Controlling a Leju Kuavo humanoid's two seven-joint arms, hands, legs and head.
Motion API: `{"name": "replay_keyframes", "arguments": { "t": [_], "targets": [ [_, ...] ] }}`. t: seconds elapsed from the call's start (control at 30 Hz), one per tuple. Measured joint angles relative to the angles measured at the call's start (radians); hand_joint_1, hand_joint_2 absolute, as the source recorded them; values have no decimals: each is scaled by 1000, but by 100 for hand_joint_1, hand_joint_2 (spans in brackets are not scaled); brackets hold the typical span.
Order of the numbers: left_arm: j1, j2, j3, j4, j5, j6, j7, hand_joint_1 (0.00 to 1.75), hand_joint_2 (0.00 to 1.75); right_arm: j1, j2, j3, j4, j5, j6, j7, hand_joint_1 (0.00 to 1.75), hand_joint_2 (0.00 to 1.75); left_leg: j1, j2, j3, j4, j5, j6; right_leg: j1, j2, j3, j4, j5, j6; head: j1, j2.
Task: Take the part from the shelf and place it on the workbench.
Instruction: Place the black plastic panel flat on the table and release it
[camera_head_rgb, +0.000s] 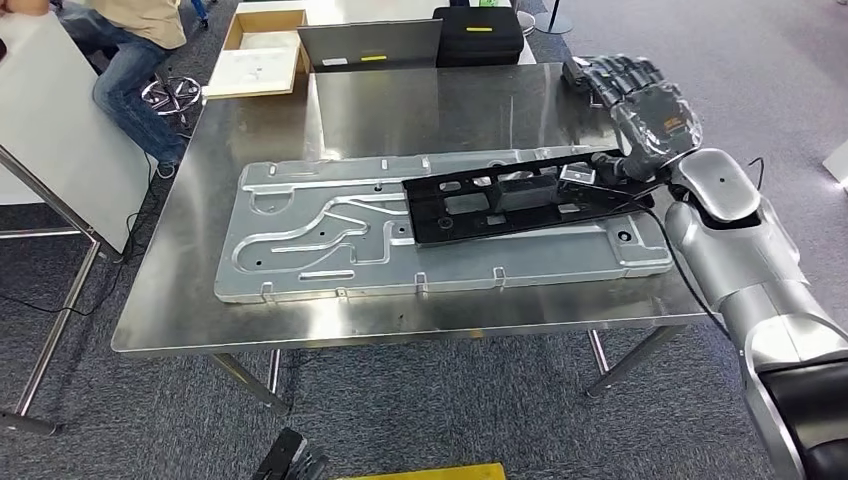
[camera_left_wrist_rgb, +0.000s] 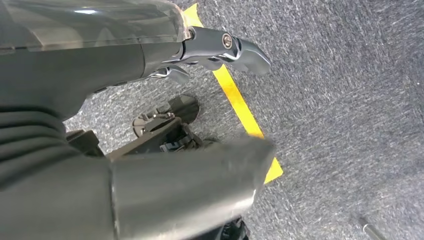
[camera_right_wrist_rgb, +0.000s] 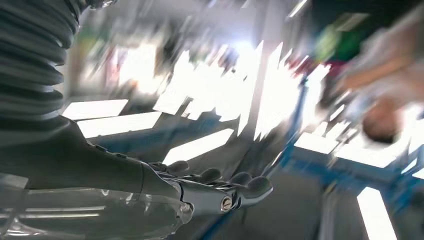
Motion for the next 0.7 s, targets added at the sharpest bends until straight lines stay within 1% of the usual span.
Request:
{"name": "replay_keyframes", "arguments": {
  "t": [0.03,0.07,0.1,0.13,0.17,0.2,0.23,0.27,0.3,0.33,0.37,0.4,0.43,0.47,0.53,0.57,0.6,0.67,0.7],
  "targets": [
    [1,0,0,0,0,4,0,0,0,-6,-6,1,12,61,-62,38,0,0,1,1,-6,13,-11,-5,-1,-1,1,-2,2,-7,0,0],
    [2,0,0,0,0,8,1,0,0,-11,-11,2,23,110,-116,70,0,0,2,1,-19,44,-32,-9,-3,-2,1,-4,4,-14,0,0],
    [3,0,0,0,0,12,2,0,0,-13,-16,2,31,149,-161,94,0,0,4,2,-42,96,-62,-12,-2,-3,2,-5,5,-20,0,0],
    [4,0,0,0,0,16,6,0,0,-11,-20,2,37,174,-193,109,0,0,5,3,-72,163,-97,-15,-1,-3,1,-5,5,-23,-1,0],
    [6,0,0,0,0,20,12,0,0,-6,-22,2,40,186,-210,113,0,0,5,3,-102,230,-124,-17,1,-3,1,-5,5,-25,0,0],
    [8,1,0,0,0,22,18,0,0,2,-24,1,41,196,-216,115,0,0,6,3,-123,276,-137,-17,3,-3,1,-5,5,-26,0,0],
    [10,1,0,0,1,24,24,0,0,12,-24,-1,41,204,-219,116,0,0,6,3,-128,286,-130,-16,5,-2,1,-4,5,-26,0,0],
    [11,1,0,0,1,26,29,0,0,21,-24,-4,39,211,-220,117,0,0,5,3,-115,258,-106,-12,7,-2,1,-4,5,-26,0,0],
    [10,1,0,0,2,28,33,0,0,27,-24,-7,38,215,-221,119,0,0,4,3,-86,196,-72,-6,8,-1,2,-4,5,-26,0,0],
    [9,1,0,0,2,31,38,0,0,31,-24,-11,36,219,-222,119,0,0,2,3,-51,123,-42,1,10,-1,2,-4,5,-25,0,0],
    [8,2,1,0,4,35,45,0,0,33,-24,-16,33,222,-223,118,0,0,0,3,-22,62,-22,7,12,-1,1,-3,5,-23,0,0],
    [7,3,1,0,6,39,55,0,0,38,-24,-23,28,225,-224,116,0,0,-3,4,-3,22,-11,11,13,-1,0,-3,5,-19,0,0],
    [6,3,2,0,9,45,66,0,0,45,-23,-33,21,229,-225,112,0,0,-5,4,5,5,-10,14,13,-1,0,-4,6,-14,0,0],
    [6,3,4,0,12,51,75,0,0,53,-22,-45,12,232,-225,108,0,0,-6,4,7,1,-8,15,13,-2,0,-6,7,-7,0,0],
    [5,2,5,0,15,58,90,0,0,68,-19,-69,-7,241,-226,106,0,0,-2,4,11,-12,2,24,10,-2,-1,-2,2,4,0,0],
    [4,2,6,0,17,60,95,0,0,76,-18,-85,-18,247,-226,108,0,0,0,4,13,-19,7,30,10,-3,-11,21,-16,8,0,0],
    [2,1,8,0,19,59,100,0,0,85,-17,-101,-29,251,-227,109,0,0,3,5,14,-25,12,34,8,-3,-29,62,-42,11,0,0],
    [2,1,12,0,21,55,107,0,0,114,-16,-136,-50,257,-227,111,0,0,2,4,14,-26,13,38,6,-2,-87,188,-105,18,0,0],
    [4,1,13,0,22,52,109,0,0,132,-15,-151,-59,258,-227,109,0,0,2,4,13,-25,13,38,5,-3,-110,235,-120,21,0,0]
  ]
}}
